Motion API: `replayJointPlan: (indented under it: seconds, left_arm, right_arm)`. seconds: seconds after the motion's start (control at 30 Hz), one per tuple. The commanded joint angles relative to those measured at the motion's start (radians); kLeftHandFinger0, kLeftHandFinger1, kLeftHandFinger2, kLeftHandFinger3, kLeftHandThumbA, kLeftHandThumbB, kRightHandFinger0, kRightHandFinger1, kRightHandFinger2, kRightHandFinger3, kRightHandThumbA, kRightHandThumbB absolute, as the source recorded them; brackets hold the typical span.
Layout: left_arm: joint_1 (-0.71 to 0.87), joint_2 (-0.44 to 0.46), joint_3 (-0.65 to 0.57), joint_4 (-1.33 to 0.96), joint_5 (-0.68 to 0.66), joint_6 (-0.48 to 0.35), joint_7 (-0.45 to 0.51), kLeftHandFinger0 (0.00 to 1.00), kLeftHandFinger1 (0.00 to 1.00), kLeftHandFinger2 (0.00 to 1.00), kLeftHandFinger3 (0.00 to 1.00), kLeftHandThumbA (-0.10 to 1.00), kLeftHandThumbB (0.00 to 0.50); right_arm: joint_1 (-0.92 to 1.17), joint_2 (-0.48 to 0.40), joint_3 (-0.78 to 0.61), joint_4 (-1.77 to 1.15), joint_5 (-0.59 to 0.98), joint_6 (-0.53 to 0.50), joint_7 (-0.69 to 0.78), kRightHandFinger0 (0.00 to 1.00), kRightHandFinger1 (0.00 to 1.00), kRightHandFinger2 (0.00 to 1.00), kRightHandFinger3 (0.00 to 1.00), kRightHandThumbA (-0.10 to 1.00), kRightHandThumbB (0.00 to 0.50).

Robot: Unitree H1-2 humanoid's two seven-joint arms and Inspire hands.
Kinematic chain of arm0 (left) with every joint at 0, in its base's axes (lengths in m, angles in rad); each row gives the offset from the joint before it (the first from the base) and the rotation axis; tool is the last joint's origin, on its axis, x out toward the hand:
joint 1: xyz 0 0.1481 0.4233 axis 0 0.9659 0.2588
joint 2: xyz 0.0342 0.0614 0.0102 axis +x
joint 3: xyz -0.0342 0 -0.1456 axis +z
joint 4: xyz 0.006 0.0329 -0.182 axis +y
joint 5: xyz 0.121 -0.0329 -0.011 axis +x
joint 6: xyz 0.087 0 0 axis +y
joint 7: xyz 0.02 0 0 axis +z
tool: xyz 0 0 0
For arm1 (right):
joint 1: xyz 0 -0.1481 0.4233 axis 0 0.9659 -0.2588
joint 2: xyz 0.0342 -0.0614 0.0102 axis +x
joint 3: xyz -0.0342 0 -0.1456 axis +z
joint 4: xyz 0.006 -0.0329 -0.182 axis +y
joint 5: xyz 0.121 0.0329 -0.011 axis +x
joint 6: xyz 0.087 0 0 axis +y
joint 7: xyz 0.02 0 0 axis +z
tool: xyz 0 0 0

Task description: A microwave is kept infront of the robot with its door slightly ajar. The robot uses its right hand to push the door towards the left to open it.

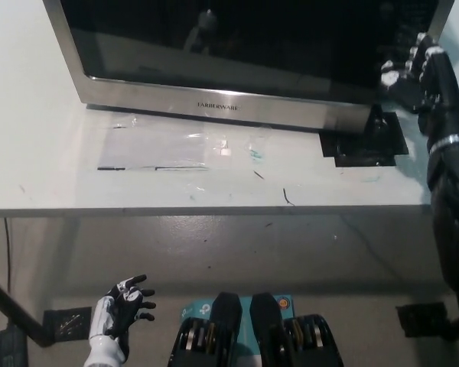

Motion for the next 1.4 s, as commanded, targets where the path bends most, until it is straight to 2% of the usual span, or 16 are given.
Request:
replayJointPlan:
  seconds: [0.0, 0.07, 0.17, 0.33, 0.4, 0.5, 0.6, 0.7, 0.8, 0.9, 0.97, 1.0, 1.07, 1.17, 1.27, 1.37]
  left_arm:
    - [-0.011, 0.005, -0.008, -0.009, 0.0, -0.026, 0.002, 0.31, 0.35, 0.43, 0.55, 0.21, 0.076]
    - [-0.01, 0.007, -0.01, -0.009, 0.0, -0.025, -0.001, 0.32, 0.36, 0.44, 0.55, 0.22, 0.078]
    - [-0.009, 0.005, -0.007, -0.009, -0.007, -0.024, -0.004, 0.32, 0.37, 0.45, 0.54, 0.21, 0.078]
    - [-0.004, 0.006, -0.008, -0.01, -0.006, -0.022, -0.005, 0.33, 0.37, 0.45, 0.54, 0.21, 0.066]
    - [-0.003, 0.006, -0.009, -0.012, -0.003, -0.024, -0.002, 0.33, 0.37, 0.45, 0.54, 0.2, 0.061]
    - [-0.006, 0.005, -0.009, -0.007, -0.002, -0.026, 0.0, 0.31, 0.36, 0.44, 0.53, 0.21, 0.064]
    - [-0.01, 0.007, -0.008, 0.002, -0.002, -0.031, 0.0, 0.3, 0.36, 0.43, 0.54, 0.21, 0.057]
    - [-0.009, 0.006, -0.005, -0.001, -0.008, -0.029, -0.002, 0.29, 0.35, 0.43, 0.54, 0.2, 0.071]
    - [-0.009, 0.005, -0.006, -0.001, -0.005, -0.028, 0.0, 0.3, 0.35, 0.43, 0.54, 0.2, 0.069]
    - [-0.011, 0.003, -0.009, 0.009, -0.001, -0.037, -0.001, 0.31, 0.36, 0.43, 0.54, 0.21, 0.062]
    - [-0.011, 0.004, -0.008, 0.01, -0.003, -0.036, -0.002, 0.31, 0.36, 0.43, 0.55, 0.2, 0.063]
    - [-0.01, 0.003, -0.009, 0.002, -0.002, -0.031, 0.002, 0.31, 0.35, 0.42, 0.54, 0.2, 0.064]
    - [-0.008, 0.003, -0.009, -0.002, -0.001, -0.027, 0.0, 0.3, 0.35, 0.42, 0.55, 0.21, 0.071]
    - [-0.011, 0.005, -0.008, 0.008, -0.003, -0.034, -0.001, 0.32, 0.37, 0.44, 0.56, 0.22, 0.083]
    - [-0.016, 0.003, -0.01, 0.015, 0.0, -0.041, 0.001, 0.31, 0.36, 0.44, 0.56, 0.22, 0.068]
    - [-0.013, 0.002, -0.011, 0.004, 0.0, -0.034, 0.001, 0.33, 0.38, 0.46, 0.55, 0.21, 0.057]
  right_arm:
    - [0.038, 0.038, 0.03, -0.117, 0.015, 0.015, 0.062, 0.34, 0.54, 0.62, 0.81, 0.34, 0.127]
    - [0.084, 0.054, 0.046, -0.186, 0.016, 0.033, 0.065, 0.33, 0.54, 0.62, 0.81, 0.38, 0.143]
    - [0.131, 0.079, 0.051, -0.258, 0.031, 0.062, 0.069, 0.31, 0.52, 0.63, 0.82, 0.39, 0.141]
    - [0.218, 0.128, 0.067, -0.381, 0.062, 0.111, 0.084, 0.33, 0.53, 0.64, 0.82, 0.29, 0.082]
    - [0.28, 0.144, 0.101, -0.452, 0.062, 0.116, 0.099, 0.32, 0.5, 0.62, 0.83, 0.27, 0.06]
    - [0.33, 0.154, 0.132, -0.503, 0.062, 0.113, 0.106, 0.32, 0.48, 0.6, 0.81, 0.32, 0.102]
    - [0.391, 0.171, 0.16, -0.576, 0.082, 0.144, 0.107, 0.32, 0.49, 0.62, 0.79, 0.34, 0.097]
    - [0.444, 0.175, 0.191, -0.628, 0.091, 0.16, 0.113, 0.34, 0.49, 0.62, 0.8, 0.35, 0.089]
    - [0.479, 0.171, 0.216, -0.646, 0.095, 0.143, 0.122, 0.31, 0.46, 0.59, 0.78, 0.36, 0.114]
    - [0.508, 0.167, 0.23, -0.662, 0.115, 0.149, 0.129, 0.3, 0.47, 0.59, 0.81, 0.37, 0.131]
    - [0.535, 0.167, 0.249, -0.662, 0.115, 0.117, 0.141, 0.32, 0.47, 0.6, 0.82, 0.39, 0.137]
    - [0.557, 0.169, 0.269, -0.672, 0.105, 0.117, 0.142, 0.37, 0.48, 0.6, 0.82, 0.41, 0.145]
    - [0.572, 0.172, 0.292, -0.685, 0.085, 0.126, 0.133, 0.36, 0.47, 0.58, 0.79, 0.43, 0.148]
    - [0.6, 0.176, 0.323, -0.69, 0.083, 0.104, 0.136, 0.36, 0.49, 0.59, 0.8, 0.45, 0.148]
    - [0.611, 0.176, 0.341, -0.689, 0.087, 0.087, 0.138, 0.33, 0.48, 0.57, 0.78, 0.46, 0.162]
    - [0.631, 0.182, 0.371, -0.687, 0.084, 0.07, 0.145, 0.35, 0.48, 0.58, 0.8, 0.48, 0.153]
